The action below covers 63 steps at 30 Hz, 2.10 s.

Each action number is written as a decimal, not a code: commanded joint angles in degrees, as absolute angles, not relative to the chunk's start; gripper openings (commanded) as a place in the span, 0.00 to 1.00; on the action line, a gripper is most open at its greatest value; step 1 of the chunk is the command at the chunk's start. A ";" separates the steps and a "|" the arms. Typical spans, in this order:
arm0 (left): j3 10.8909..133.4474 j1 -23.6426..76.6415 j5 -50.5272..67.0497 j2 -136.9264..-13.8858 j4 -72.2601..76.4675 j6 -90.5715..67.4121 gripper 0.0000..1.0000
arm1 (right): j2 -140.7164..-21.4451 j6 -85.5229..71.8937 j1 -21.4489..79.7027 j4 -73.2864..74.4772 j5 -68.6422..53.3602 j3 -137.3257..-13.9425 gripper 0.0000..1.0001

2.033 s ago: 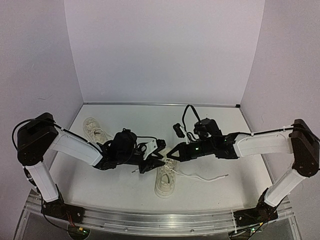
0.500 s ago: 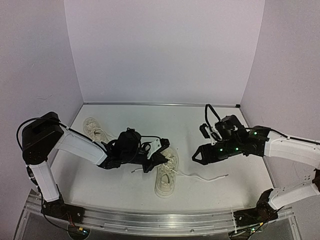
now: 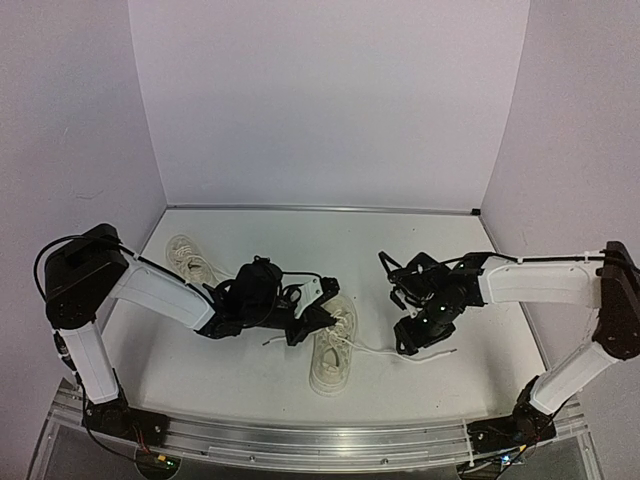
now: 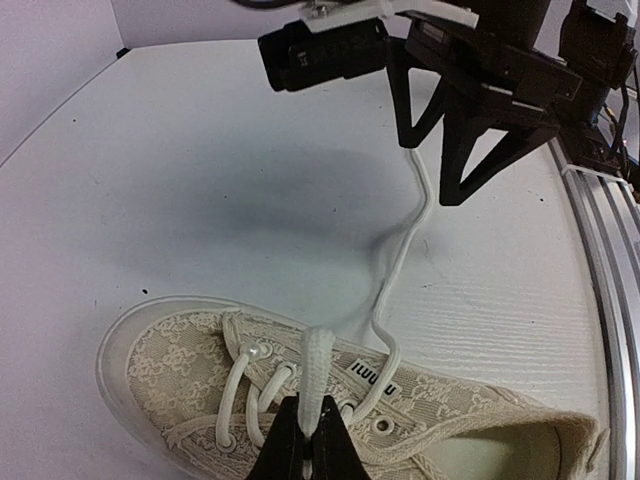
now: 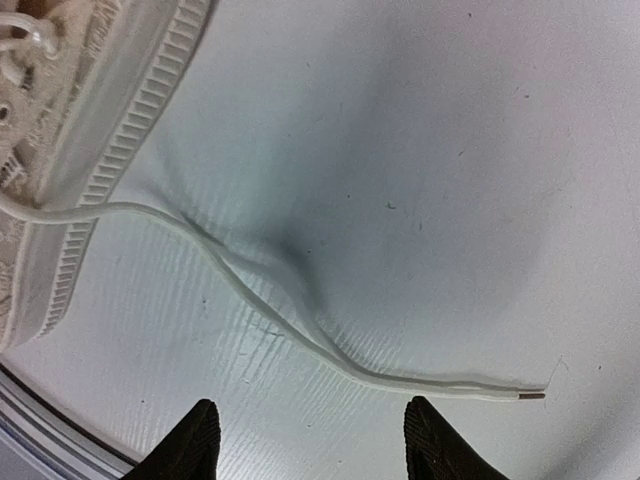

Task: Tie the shoes

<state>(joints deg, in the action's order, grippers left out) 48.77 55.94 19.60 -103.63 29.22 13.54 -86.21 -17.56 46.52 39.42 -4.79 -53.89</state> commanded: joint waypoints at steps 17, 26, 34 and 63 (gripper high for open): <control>51.48 55.99 21.02 -105.01 32.50 13.10 0.00 | -66.51 -50.97 46.13 30.57 5.26 -36.57 0.66; 51.33 55.98 20.71 -104.95 32.62 12.99 0.00 | -73.65 -58.19 46.10 30.26 9.45 -34.75 0.69; 51.44 55.99 20.71 -104.86 32.52 13.07 0.00 | -83.43 -56.79 45.71 27.14 11.33 -39.31 0.69; 51.07 56.07 21.47 -104.65 32.60 14.39 0.00 | -92.77 -51.01 41.49 20.47 8.05 -43.39 0.00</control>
